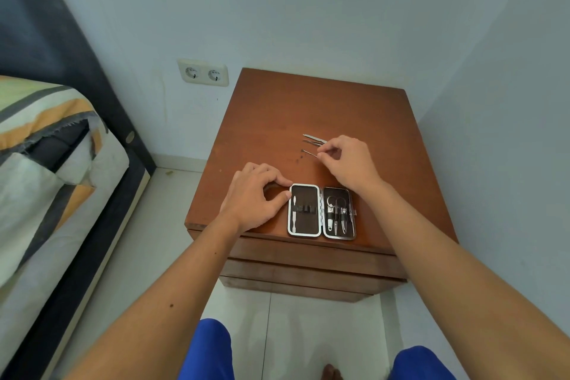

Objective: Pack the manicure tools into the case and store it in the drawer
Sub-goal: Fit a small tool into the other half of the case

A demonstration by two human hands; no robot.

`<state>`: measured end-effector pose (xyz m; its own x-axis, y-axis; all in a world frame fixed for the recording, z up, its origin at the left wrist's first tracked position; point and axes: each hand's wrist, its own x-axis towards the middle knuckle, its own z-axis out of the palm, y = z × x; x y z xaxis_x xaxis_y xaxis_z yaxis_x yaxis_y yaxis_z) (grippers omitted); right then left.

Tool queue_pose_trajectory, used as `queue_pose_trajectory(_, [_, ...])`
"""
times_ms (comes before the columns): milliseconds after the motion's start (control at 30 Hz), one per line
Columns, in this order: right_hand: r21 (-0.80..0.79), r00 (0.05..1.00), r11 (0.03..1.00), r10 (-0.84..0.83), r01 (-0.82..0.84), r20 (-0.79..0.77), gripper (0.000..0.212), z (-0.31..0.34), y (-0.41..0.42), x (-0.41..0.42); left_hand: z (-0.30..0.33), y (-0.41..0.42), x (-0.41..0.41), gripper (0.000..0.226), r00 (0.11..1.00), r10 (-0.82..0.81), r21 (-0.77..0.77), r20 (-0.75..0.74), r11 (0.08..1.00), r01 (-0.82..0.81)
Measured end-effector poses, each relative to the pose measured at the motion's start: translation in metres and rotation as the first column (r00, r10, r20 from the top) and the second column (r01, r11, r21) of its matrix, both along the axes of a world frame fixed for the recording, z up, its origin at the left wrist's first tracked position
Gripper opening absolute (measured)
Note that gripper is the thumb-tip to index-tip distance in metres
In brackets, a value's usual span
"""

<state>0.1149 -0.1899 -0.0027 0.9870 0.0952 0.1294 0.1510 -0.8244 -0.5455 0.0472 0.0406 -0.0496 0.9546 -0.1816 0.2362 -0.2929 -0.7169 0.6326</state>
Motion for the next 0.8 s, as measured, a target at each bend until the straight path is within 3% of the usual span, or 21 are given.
queue_pose_trajectory(333, [-0.242, 0.997, 0.968, 0.056, -0.068, -0.060, 0.018, -0.008, 0.017, 0.004, 0.000, -0.001, 0.000, 0.016, 1.000, 0.003, 0.020, -0.004, 1.000, -0.003])
queue_pose_trajectory(433, [-0.219, 0.994, 0.971, 0.083, -0.098, -0.077, 0.016, -0.002, 0.012, -0.001, 0.001, -0.001, 0.000, 0.016, 1.000, 0.002, 0.018, -0.006, 1.000, -0.001])
queue_pose_trajectory(567, [-0.080, 0.952, 0.961, 0.246, -0.264, -0.182, 0.012, 0.020, 0.002, -0.011, 0.001, -0.001, 0.000, 0.016, 1.000, 0.000, 0.025, -0.002, 1.000, 0.000])
queue_pose_trajectory(800, [-0.222, 0.827, 0.829, 0.409, -0.513, -0.385, 0.015, 0.029, -0.007, -0.022, 0.000, -0.001, 0.000, 0.014, 1.000, 0.005, 0.018, -0.001, 1.000, -0.005])
